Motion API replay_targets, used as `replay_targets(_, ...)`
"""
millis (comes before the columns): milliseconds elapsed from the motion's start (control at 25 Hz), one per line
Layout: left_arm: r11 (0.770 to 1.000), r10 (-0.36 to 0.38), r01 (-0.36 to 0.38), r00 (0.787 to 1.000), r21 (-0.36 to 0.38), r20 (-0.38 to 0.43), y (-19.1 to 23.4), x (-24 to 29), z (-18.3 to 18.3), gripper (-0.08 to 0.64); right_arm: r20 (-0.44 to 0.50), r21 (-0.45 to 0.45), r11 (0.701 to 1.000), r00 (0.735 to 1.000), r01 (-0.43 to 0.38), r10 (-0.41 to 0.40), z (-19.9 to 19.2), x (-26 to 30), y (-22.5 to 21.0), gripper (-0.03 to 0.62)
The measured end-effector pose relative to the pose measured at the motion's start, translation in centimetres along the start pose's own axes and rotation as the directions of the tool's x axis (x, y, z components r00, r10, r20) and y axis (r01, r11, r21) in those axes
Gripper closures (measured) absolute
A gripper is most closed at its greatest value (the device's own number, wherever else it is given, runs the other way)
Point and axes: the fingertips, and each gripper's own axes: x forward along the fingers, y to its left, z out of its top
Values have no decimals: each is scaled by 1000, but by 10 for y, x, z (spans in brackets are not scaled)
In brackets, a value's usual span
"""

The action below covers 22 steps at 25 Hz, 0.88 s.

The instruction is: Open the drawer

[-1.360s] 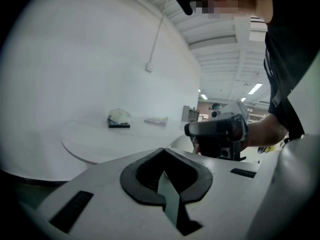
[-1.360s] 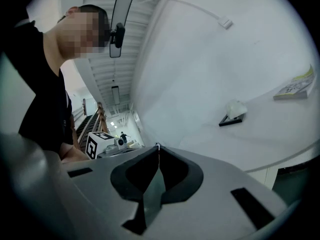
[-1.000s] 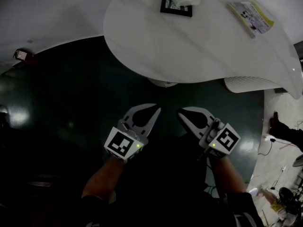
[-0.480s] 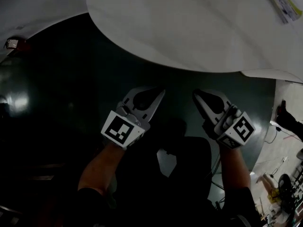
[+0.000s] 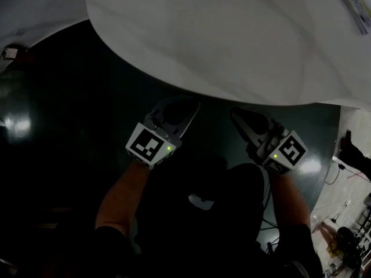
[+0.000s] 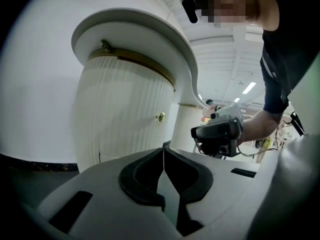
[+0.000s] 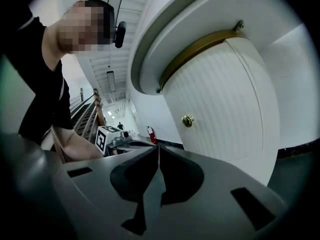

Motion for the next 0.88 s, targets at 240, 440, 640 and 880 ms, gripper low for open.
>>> replay_targets(240,990,-130,132,990,53,-47,4,19,-61,545,-21,-117,990,997,-81,80,-38,27,-15,574)
replay_targets(440,975,-199,208,974,82,-112,7,40,-114,470,-104,-218,968,989,-125,104,-85,29,-38,574)
replay_targets(640,977,-195,204,971,55,-140,21,63,-153,456,-168,-185,972,979,-144,113,-140,27,-70,574)
replay_targets(880,980,-180,193,963,49,-200,35,83,-193,444,-244,-170,970,961,-173,128,-184,40,-88,574)
